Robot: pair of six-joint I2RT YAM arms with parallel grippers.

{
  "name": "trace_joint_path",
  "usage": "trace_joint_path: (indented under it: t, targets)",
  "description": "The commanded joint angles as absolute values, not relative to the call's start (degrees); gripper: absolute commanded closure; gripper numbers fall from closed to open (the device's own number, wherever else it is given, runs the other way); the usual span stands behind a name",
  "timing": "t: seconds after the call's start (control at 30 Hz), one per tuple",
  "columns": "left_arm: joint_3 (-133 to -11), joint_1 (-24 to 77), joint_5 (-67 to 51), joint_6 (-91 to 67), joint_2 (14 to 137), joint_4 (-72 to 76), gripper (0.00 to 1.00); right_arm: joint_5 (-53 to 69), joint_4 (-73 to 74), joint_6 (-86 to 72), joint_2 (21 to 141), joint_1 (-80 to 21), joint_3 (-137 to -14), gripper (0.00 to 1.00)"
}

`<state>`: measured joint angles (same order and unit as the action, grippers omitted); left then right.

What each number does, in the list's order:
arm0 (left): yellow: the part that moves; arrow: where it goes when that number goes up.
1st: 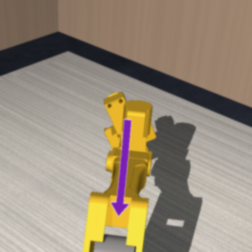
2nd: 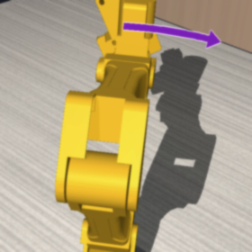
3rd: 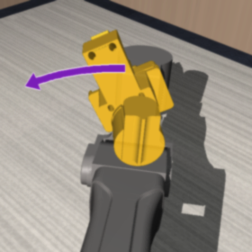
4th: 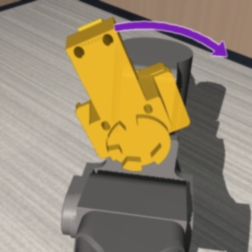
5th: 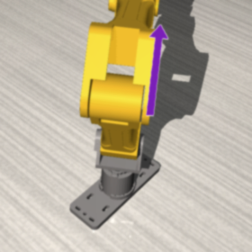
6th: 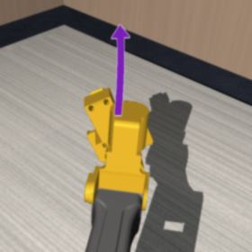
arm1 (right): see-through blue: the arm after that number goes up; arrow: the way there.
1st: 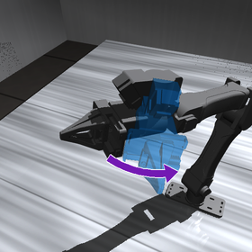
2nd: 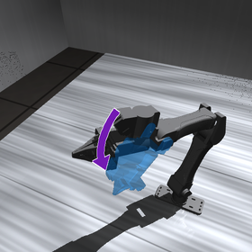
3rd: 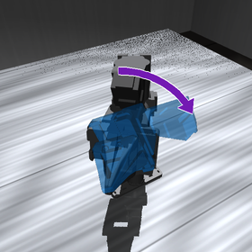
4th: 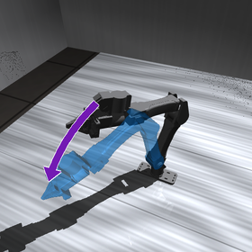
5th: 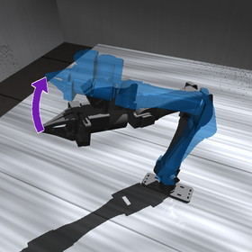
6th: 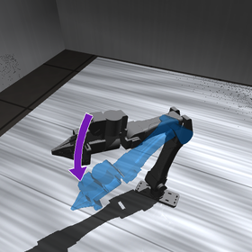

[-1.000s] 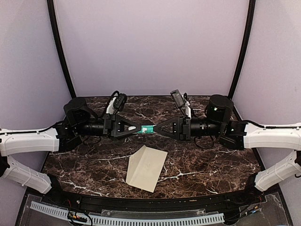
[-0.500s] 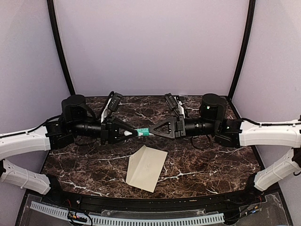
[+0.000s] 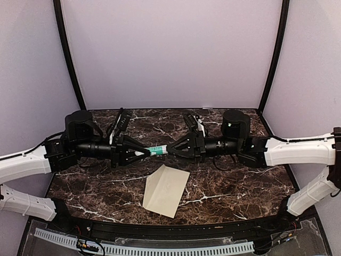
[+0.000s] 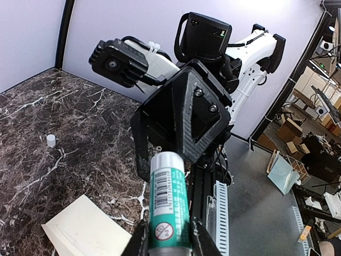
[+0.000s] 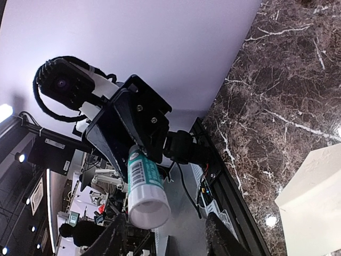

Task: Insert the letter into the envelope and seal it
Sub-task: Unscrew the solid glue.

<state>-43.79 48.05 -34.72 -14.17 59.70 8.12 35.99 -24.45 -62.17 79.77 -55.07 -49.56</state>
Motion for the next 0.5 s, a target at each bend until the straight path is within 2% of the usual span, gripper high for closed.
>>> trace_joint_path:
  t: [0.0,0.13,0.27,0.47]
  targets:
    - [-42.13,47.90,-33.87,-16.45,57.91,12.17,1.00,37.04,-25.60,-61.70,80.39,-55.05,-50.05,0.48]
    - [-42.08,47.86,-36.06,-16.68,58.55,13.00,1.00,38.26,-24.78,-60.31,82.01,-55.87,-52.10,0.42]
    - [-42.56,47.87,-38.21,-16.14,59.39,12.61,1.00,39.72,-27.60,-61.42,83.64,-56.37,-53.02,0.41]
    - [-43.44,47.90,-39.76,-14.97,60.58,10.81,1.00,40.75,-26.09,-60.29,85.29,-57.25,-55.42,0.50]
